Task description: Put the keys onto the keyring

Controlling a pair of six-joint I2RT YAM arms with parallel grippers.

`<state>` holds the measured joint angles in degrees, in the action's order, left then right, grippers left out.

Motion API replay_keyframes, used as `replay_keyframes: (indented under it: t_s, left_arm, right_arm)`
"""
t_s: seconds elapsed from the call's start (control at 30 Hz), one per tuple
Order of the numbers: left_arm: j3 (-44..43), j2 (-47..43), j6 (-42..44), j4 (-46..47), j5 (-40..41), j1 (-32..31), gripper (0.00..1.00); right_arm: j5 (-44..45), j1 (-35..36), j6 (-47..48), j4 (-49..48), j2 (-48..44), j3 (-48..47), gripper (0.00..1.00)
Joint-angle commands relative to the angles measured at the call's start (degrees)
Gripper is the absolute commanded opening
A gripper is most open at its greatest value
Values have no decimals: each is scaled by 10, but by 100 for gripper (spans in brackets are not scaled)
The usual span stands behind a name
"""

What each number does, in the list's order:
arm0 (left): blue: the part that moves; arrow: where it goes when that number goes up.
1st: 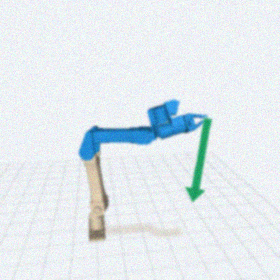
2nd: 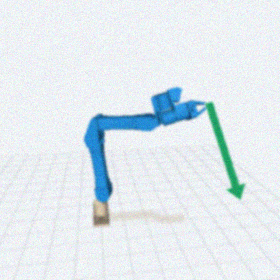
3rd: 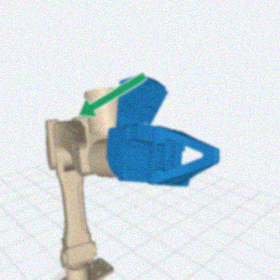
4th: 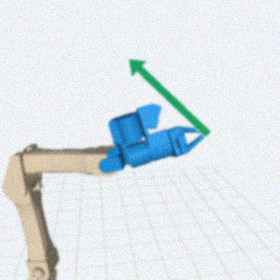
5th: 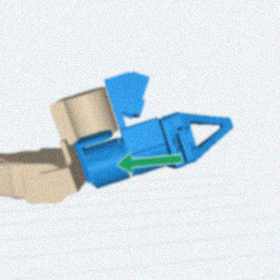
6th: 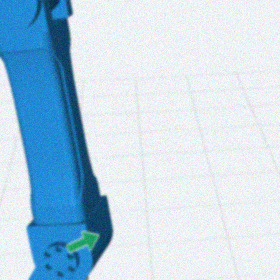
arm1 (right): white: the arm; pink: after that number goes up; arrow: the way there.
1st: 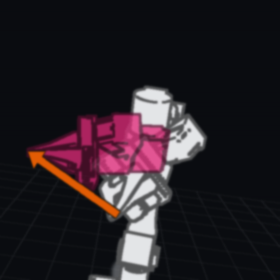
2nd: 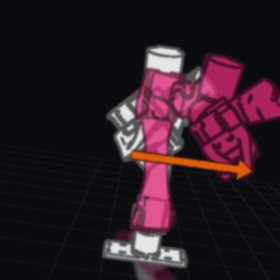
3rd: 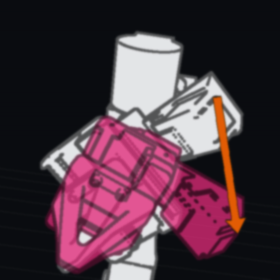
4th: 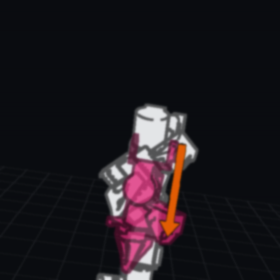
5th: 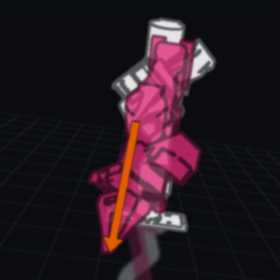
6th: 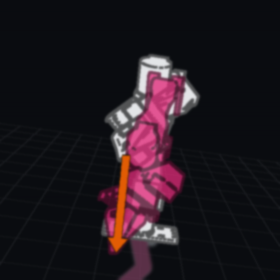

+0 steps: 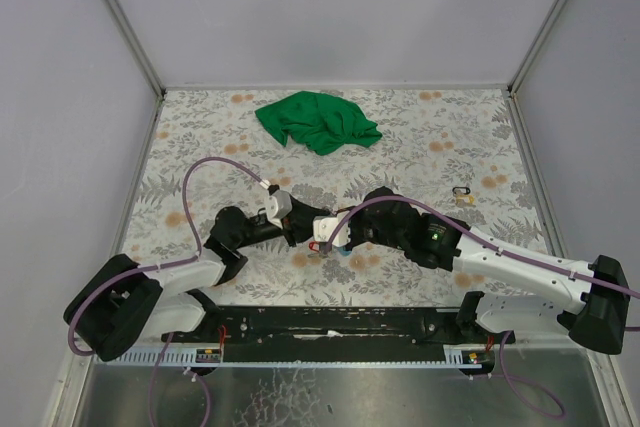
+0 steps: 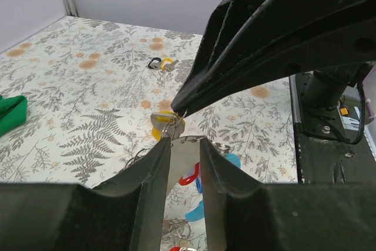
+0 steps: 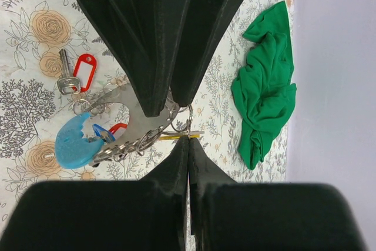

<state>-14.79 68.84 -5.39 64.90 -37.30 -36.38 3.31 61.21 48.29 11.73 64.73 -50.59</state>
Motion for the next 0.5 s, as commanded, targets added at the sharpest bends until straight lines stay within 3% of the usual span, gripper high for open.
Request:
replay_keyframes:
  t_s: [0.0,0.47]
  left_arm:
    - [-10,-11,1,22,32,10,27]
    - [-22,6,-5,27,-6,10,29]
  right_arm:
    - [-15,-1,4,-40,-22,-18,0]
    - [-17,-1,5,-39,-22,-17,0]
